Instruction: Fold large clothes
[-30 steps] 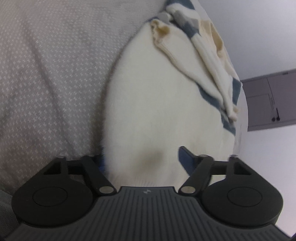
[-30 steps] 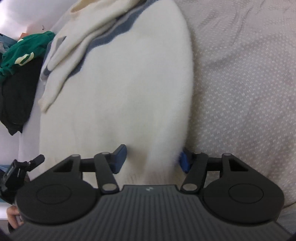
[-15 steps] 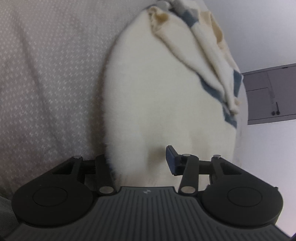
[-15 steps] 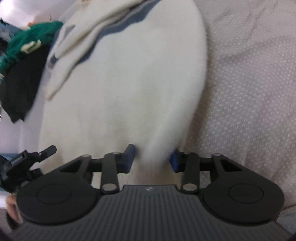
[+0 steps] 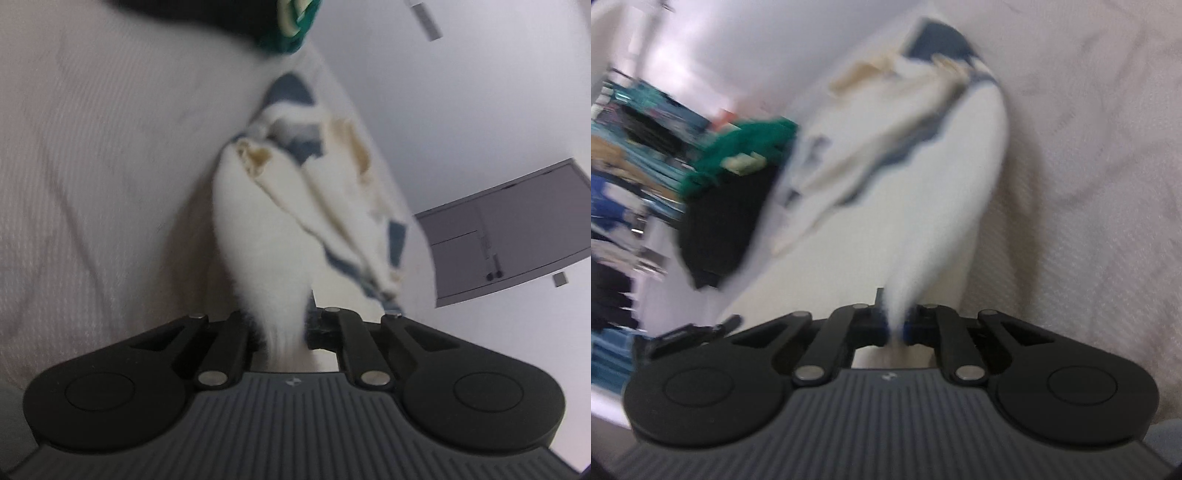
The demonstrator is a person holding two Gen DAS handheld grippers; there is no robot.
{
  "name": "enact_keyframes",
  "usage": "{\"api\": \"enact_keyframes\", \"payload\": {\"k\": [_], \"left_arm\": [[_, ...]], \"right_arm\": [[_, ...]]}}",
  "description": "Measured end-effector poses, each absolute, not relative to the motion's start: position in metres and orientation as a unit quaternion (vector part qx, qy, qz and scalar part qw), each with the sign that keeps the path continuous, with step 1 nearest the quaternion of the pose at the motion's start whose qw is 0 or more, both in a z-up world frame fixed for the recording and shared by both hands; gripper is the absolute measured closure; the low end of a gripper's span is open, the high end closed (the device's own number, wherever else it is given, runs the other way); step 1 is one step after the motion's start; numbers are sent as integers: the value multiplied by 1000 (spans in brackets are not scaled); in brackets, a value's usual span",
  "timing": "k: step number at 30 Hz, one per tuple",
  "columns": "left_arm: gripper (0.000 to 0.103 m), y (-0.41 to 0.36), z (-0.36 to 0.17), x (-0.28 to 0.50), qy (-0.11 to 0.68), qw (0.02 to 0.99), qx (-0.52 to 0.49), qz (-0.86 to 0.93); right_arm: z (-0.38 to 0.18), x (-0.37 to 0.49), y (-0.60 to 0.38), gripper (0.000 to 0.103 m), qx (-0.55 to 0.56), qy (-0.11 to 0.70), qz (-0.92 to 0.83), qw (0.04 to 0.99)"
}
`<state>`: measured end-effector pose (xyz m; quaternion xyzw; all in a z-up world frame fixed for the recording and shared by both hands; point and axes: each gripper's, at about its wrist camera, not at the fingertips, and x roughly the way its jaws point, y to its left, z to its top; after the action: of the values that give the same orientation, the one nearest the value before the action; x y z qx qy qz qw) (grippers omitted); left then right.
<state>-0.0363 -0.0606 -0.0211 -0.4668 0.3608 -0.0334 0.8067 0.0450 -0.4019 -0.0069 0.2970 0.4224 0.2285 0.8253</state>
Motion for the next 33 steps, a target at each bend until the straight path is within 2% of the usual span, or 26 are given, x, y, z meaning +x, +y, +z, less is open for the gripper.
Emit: {"api": "enact_keyframes", "payload": {"k": [10, 22, 27, 33], "left_arm": [[95, -45, 24, -100, 280, 815, -502, -74], [95, -55, 75, -201, 227, 826, -499, -136], [95, -55, 85, -177, 233, 837, -477, -130], [94, -49, 95, -76, 240, 847, -460, -115]], "right_arm": [[62, 11, -425, 95, 331, 316, 304, 835], [90, -67, -438, 95, 351, 259, 316, 843], [88, -45, -431, 94, 355, 257, 294, 849], [80, 42, -435, 94, 395, 253, 251, 846]]}}
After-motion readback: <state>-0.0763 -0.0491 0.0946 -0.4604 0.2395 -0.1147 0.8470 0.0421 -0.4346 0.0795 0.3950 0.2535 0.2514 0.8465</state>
